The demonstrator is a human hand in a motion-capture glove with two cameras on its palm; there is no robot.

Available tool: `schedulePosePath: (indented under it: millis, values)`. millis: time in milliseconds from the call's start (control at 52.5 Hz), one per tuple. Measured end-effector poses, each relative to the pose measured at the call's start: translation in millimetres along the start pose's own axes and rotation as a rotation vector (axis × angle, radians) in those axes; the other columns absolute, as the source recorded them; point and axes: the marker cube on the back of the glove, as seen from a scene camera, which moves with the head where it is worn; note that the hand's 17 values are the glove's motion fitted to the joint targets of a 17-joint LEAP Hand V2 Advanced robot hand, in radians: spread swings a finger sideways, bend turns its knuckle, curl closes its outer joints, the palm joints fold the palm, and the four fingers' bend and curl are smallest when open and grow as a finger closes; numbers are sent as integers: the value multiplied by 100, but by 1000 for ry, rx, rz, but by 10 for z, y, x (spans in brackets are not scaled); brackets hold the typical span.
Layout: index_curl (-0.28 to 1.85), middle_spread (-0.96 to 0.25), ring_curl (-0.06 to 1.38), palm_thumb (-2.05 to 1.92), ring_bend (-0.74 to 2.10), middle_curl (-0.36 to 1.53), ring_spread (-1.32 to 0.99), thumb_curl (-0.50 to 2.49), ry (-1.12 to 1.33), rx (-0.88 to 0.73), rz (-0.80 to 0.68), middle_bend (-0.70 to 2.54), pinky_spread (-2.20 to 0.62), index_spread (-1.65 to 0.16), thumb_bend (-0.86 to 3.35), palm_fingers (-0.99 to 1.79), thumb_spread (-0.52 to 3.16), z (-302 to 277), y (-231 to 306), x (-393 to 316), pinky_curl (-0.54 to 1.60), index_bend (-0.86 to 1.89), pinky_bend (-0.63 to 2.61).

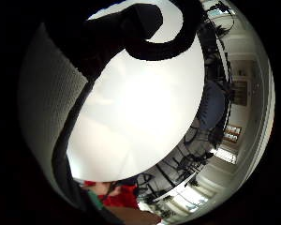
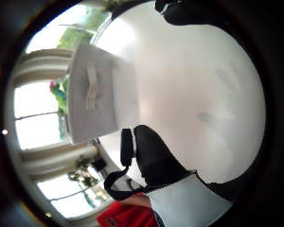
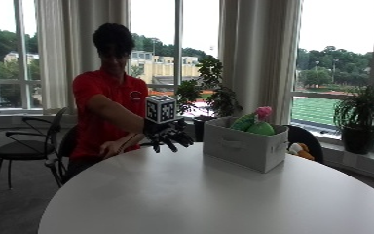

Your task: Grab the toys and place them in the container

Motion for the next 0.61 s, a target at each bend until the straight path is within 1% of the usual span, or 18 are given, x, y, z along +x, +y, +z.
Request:
schedulePosePath:
  millis: [153,305,610]
  values:
    - [39,-10,29,-5,27,26,-3,29,62,-25,-4,15,11,-44,-5,-6,109,13,43,127,30,19,95]
    - [40,-11,30,-5,28,25,-4,28,-17,-37,16,15,11,-44,-5,-5,109,-45,115,193,30,19,93]
    - [40,-11,31,-4,27,25,-4,28,-57,-28,10,15,11,-44,-5,-5,109,-42,155,332,30,19,91]
